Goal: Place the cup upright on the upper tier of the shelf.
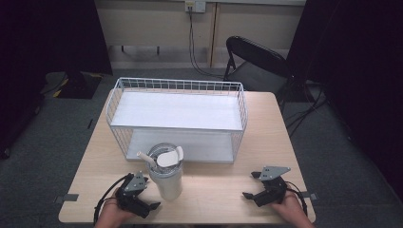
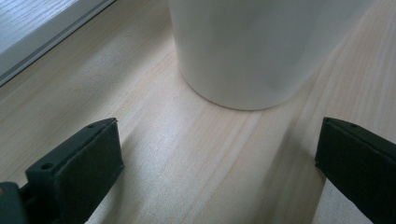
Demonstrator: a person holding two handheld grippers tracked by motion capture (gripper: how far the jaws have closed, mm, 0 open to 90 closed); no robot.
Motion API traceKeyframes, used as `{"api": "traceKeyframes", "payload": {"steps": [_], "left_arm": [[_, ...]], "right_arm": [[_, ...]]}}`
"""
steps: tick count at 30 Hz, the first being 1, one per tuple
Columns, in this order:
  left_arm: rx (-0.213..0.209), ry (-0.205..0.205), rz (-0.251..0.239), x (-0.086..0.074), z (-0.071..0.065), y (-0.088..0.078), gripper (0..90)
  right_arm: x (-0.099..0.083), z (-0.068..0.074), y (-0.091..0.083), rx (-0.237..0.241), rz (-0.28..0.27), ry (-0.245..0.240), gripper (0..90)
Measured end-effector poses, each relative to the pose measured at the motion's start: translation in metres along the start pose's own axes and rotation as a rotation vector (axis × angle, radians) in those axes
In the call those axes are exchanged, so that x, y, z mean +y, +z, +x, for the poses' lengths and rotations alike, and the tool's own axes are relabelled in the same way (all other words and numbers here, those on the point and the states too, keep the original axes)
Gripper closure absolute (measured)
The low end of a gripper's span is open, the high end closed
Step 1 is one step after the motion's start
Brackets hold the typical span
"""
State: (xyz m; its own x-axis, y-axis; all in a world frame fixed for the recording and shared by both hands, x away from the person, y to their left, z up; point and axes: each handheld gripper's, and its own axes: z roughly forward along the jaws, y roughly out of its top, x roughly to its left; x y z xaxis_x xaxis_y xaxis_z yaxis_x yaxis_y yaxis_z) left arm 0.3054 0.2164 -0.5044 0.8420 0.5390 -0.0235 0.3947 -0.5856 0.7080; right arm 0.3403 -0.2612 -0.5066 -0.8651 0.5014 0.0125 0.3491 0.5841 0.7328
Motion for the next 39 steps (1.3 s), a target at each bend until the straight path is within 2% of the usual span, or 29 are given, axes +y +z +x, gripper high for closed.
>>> {"api": "traceKeyframes", "payload": {"steps": [5,8,9,10,11,16,25,26,30,32,34,35,37,38,39], "left_arm": [[-0.001,-0.003,0.024,0.003,-0.001,0.000,1.3],[-0.033,-0.012,0.006,0.003,0.000,-0.003,6.3],[-0.062,-0.029,-0.009,0.003,0.002,-0.006,14.2],[-0.062,-0.029,-0.009,0.003,0.002,-0.006,16.9],[-0.086,-0.049,-0.016,0.003,0.003,-0.007,16.1],[-0.099,-0.061,-0.028,0.004,0.004,-0.008,16.5],[-0.108,-0.070,-0.104,0.011,0.002,-0.017,16.9],[-0.109,-0.078,-0.124,0.012,0.001,-0.019,16.9],[-0.113,-0.076,-0.146,0.015,0.000,-0.021,16.9],[-0.119,-0.086,-0.176,0.017,-0.001,-0.025,16.8],[-0.119,-0.086,-0.186,0.018,-0.001,-0.026,16.8],[-0.125,-0.097,-0.217,0.020,-0.001,-0.027,16.3],[-0.133,-0.099,-0.229,0.020,-0.001,-0.027,16.2],[-0.141,-0.106,-0.254,0.022,-0.002,-0.026,16.1],[-0.141,-0.106,-0.254,0.022,-0.002,-0.026,15.9]], "right_arm": [[0.000,0.000,0.000,-0.003,0.000,0.002,12.4],[0.000,0.000,0.000,-0.003,0.000,0.002,12.4],[0.000,0.000,0.000,-0.003,0.000,0.002,12.4],[0.000,0.000,0.000,-0.003,0.000,0.002,12.4],[0.000,0.000,0.000,-0.003,0.000,0.002,12.3],[0.000,0.000,0.000,-0.003,0.000,0.002,12.4],[0.000,0.000,0.000,-0.003,0.000,0.003,12.4],[0.000,0.000,0.000,-0.004,0.000,0.003,12.4],[0.000,0.000,0.000,-0.003,0.000,0.003,12.4],[0.000,0.000,0.000,-0.004,0.000,0.003,12.4],[0.000,0.000,0.000,-0.004,0.000,0.003,12.4],[0.000,0.000,0.000,-0.004,0.000,0.003,12.4],[0.000,0.000,0.000,-0.004,0.000,0.003,12.4],[0.000,0.000,0.000,-0.003,0.000,0.003,12.4],[0.000,0.000,0.000,-0.003,0.000,0.003,12.4]]}}
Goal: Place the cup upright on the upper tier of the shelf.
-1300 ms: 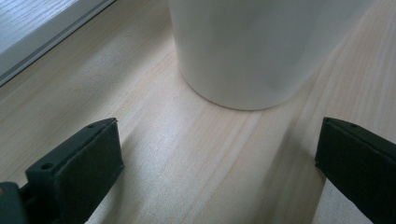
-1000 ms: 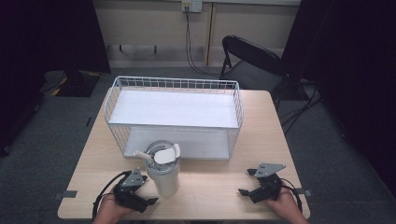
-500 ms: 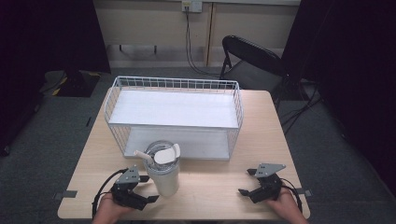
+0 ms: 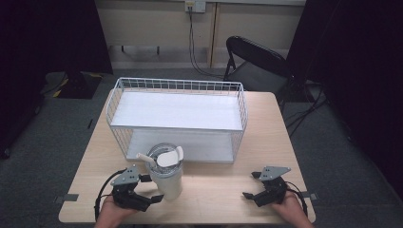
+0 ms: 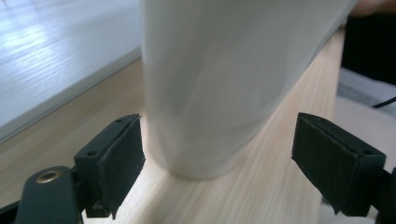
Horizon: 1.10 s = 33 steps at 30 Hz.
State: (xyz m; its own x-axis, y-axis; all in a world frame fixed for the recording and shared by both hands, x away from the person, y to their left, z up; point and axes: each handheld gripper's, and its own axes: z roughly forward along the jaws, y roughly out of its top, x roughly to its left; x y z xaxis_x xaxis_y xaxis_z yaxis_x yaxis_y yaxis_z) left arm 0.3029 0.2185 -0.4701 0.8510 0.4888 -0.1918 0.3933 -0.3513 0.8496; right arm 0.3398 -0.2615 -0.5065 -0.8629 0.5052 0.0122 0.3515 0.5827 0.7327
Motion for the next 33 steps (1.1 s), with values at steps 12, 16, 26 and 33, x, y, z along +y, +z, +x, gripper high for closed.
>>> {"api": "traceKeyframes", "payload": {"steps": [12,16,26,33], "left_arm": [[0.018,0.022,-0.132,0.011,-0.005,0.008,12.2],[0.050,0.050,-0.146,0.014,-0.008,0.016,8.9],[0.085,0.141,-0.208,0.021,-0.012,0.028,5.0],[0.076,0.107,-0.358,0.020,-0.013,0.033,8.0]], "right_arm": [[0.000,0.000,0.000,0.000,0.000,0.000,12.4],[0.000,0.000,0.000,0.000,0.000,0.000,12.4],[0.000,0.000,0.000,0.000,0.000,0.000,12.4],[0.000,0.000,0.000,0.000,0.000,0.000,12.4]]}}
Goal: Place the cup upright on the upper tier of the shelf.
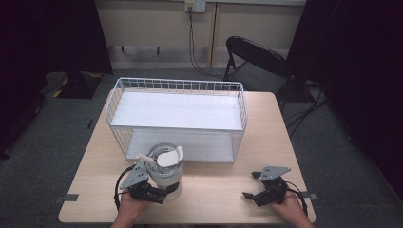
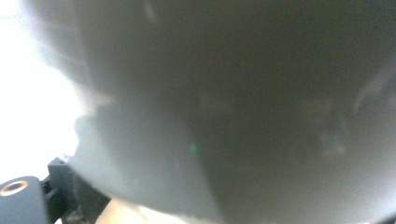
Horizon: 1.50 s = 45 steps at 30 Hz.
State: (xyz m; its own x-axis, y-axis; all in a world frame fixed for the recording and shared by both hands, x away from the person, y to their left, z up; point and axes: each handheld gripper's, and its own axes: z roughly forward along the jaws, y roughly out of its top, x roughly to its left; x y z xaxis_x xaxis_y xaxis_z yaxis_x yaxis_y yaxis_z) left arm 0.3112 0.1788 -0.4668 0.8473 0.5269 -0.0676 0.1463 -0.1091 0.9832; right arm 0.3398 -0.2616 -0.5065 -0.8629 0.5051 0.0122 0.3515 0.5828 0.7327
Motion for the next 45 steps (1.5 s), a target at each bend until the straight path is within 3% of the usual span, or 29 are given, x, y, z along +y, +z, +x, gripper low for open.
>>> {"api": "traceKeyframes", "payload": {"steps": [1,2,4,6,7,10,15,16,21,22,27,34,37,38,45], "left_arm": [[0.000,0.000,0.000,0.000,0.000,0.000,8.4],[0.002,0.029,-0.006,-0.002,0.001,-0.001,8.7],[0.005,0.032,0.002,-0.002,0.001,-0.002,8.8],[0.002,0.012,-0.027,-0.002,-0.001,0.000,9.1],[0.004,0.033,-0.010,-0.002,0.000,-0.002,9.1],[0.009,0.026,-0.010,-0.001,-0.002,-0.001,9.2],[0.013,0.064,-0.020,0.006,-0.003,-0.004,9.2],[0.009,0.046,-0.041,0.011,-0.003,-0.006,9.2],[0.016,0.054,-0.035,0.022,-0.003,-0.010,9.2],[0.009,0.036,-0.049,0.028,-0.003,-0.011,9.2],[0.020,0.031,-0.008,0.042,-0.002,-0.012,9.3],[0.011,-0.018,0.013,0.050,0.000,-0.011,9.3],[0.009,-0.021,0.019,0.054,0.001,-0.011,9.3],[0.009,-0.043,0.005,0.054,0.001,-0.010,9.3],[0.020,-0.059,0.009,0.066,0.005,-0.012,9.3]], "right_arm": [[0.000,0.000,0.000,0.000,0.000,0.000,12.4],[0.000,0.000,0.000,0.000,0.000,0.000,12.4],[0.000,0.000,0.000,0.000,0.000,0.000,12.4],[0.000,0.000,0.000,0.000,0.000,0.000,12.4],[0.000,0.000,0.000,0.000,0.000,0.000,12.4],[0.000,0.000,0.000,0.000,0.000,0.000,12.4],[0.000,0.000,0.000,0.000,0.000,0.000,12.4],[0.000,0.000,0.000,0.000,0.000,0.000,12.4],[0.000,0.000,0.000,0.000,0.000,0.000,12.4],[0.000,0.000,0.000,0.000,0.000,0.000,12.4],[0.000,0.000,0.000,0.000,0.000,0.000,12.4],[0.000,0.000,0.000,0.000,0.000,0.000,12.4],[0.000,0.000,0.000,0.000,0.000,0.000,12.4],[0.000,0.000,0.000,0.000,0.000,0.000,12.4],[0.000,0.000,0.000,0.000,0.000,0.000,12.4]]}}
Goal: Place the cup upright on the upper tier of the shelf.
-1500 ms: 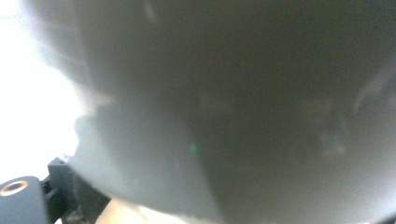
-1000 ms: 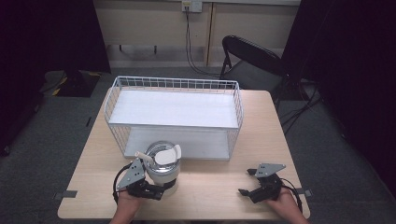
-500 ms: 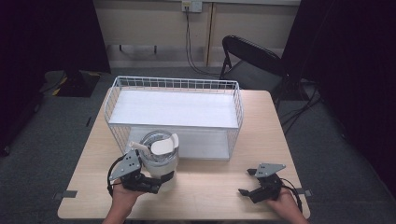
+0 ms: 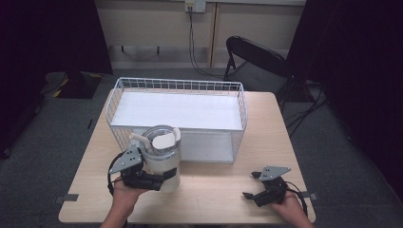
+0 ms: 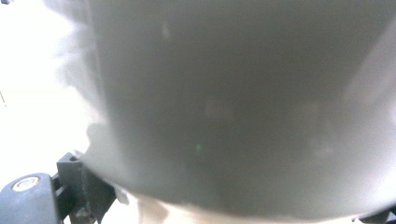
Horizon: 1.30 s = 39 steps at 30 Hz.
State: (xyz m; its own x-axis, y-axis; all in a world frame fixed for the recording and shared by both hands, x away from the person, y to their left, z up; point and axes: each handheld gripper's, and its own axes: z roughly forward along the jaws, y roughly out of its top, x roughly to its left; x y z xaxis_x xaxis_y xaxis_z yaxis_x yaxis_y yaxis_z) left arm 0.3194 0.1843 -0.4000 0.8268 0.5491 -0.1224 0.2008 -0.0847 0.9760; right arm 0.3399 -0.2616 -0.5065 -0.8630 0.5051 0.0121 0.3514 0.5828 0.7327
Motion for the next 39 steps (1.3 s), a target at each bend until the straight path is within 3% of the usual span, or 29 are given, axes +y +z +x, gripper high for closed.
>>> {"api": "traceKeyframes", "payload": {"steps": [1,4,5,6,7,10,12,22,39], "left_arm": [[-0.002,-0.022,-0.002,0.003,0.000,0.000,9.3],[0.002,-0.020,-0.001,0.006,0.000,0.000,9.3],[0.002,0.010,0.020,0.010,0.002,-0.001,9.3],[0.002,0.010,0.020,0.010,0.002,-0.001,9.4],[0.000,-0.017,0.002,0.011,0.001,0.000,9.4],[0.000,-0.008,0.006,0.015,0.003,0.000,9.4],[-0.007,-0.031,-0.006,0.017,0.002,0.001,9.4],[-0.001,-0.015,-0.016,0.032,0.005,0.002,9.4],[-0.006,-0.039,-0.015,0.061,0.007,0.004,9.4]], "right_arm": [[0.000,0.000,0.000,0.000,0.000,0.000,12.4],[0.000,0.000,0.000,0.000,0.000,0.000,12.4],[0.000,0.000,0.000,0.000,0.000,0.000,12.4],[0.000,0.000,0.000,0.000,0.000,0.000,12.4],[0.000,0.000,0.000,0.000,0.000,0.000,12.4],[0.000,0.000,0.000,0.000,0.000,0.000,12.4],[0.000,0.000,0.000,0.000,0.000,0.000,12.4],[0.000,0.000,0.000,0.000,0.000,0.000,12.4],[0.000,0.000,0.000,0.000,0.000,0.000,12.4]]}}
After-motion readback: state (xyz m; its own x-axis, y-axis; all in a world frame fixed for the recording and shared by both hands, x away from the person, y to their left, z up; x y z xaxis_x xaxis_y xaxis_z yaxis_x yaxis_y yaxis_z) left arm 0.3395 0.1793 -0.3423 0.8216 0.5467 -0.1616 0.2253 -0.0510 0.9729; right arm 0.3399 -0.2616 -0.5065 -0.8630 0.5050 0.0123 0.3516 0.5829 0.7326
